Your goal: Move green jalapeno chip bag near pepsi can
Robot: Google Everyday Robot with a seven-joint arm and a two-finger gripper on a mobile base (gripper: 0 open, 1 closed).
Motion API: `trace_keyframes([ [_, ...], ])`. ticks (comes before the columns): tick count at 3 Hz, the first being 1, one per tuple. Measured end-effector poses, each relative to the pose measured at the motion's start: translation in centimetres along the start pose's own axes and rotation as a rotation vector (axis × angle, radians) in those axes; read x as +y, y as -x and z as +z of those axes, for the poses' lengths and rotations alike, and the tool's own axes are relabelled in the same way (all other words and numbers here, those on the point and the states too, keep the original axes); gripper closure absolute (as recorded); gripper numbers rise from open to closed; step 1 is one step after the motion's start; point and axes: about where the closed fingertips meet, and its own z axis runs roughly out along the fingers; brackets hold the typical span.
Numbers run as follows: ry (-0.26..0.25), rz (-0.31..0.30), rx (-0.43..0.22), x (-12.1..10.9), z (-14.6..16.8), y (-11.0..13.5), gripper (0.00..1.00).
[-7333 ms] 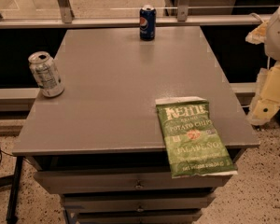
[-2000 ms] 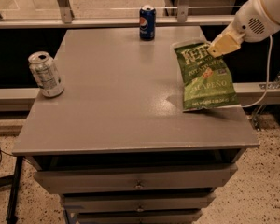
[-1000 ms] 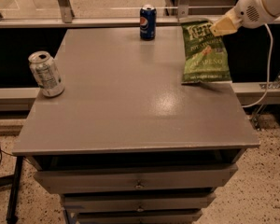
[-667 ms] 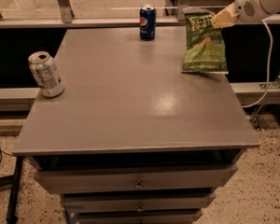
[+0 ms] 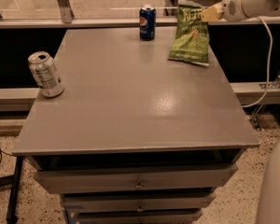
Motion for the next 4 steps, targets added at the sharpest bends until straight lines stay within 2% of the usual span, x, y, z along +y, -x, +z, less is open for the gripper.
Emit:
trace_keyframes([
  [1,0.014,0.086,-0.040,0.4,3.5,1.1,1.00],
  [2,0.034,0.162,-0.050,1.3,7.1,1.7,1.00],
  [3,0.028,0.187,-0.034,1.5,8.5,1.7,0.84],
  [4,0.027,0.199,-0.023,1.6,9.5,1.7,0.61],
])
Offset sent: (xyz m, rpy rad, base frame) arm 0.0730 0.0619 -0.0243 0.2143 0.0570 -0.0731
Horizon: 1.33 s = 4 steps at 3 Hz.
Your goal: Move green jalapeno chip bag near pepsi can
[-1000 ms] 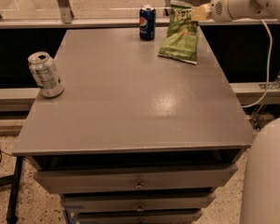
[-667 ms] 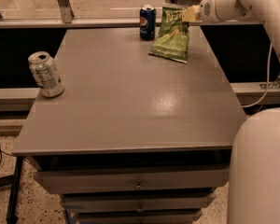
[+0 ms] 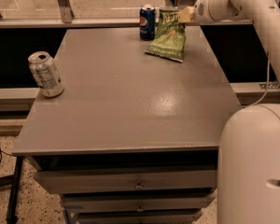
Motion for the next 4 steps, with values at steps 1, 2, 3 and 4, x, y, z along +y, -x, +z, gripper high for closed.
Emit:
trace_keyframes([
  [1,0.002,0.007,0.007,0.0,0.6,0.0,0.36],
  [2,0.025,0.011,0.010,0.3,0.8,-0.1,0.13],
  [3,0.069,-0.002,0.012,1.0,0.2,0.1,0.00],
  [4,0.073,-0.078,-0.007,0.2,-3.1,0.1,0.00],
])
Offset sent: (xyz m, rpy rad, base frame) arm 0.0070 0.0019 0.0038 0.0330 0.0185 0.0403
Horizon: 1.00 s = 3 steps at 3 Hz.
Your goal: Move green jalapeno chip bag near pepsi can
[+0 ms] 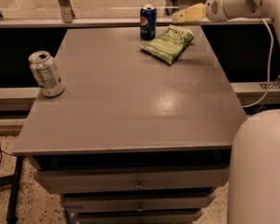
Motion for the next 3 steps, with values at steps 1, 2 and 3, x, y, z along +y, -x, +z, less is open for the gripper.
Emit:
trace_keyframes([
  [1,-0.017,-0.121,-0.013,-1.1,-5.8,-1.5,0.00],
  [2,0.026,-0.172,-0.064,-0.9,-11.0,-4.9,0.00],
  [3,0.002,-0.220,-0.093,-2.4,-14.5,-6.7,0.00],
])
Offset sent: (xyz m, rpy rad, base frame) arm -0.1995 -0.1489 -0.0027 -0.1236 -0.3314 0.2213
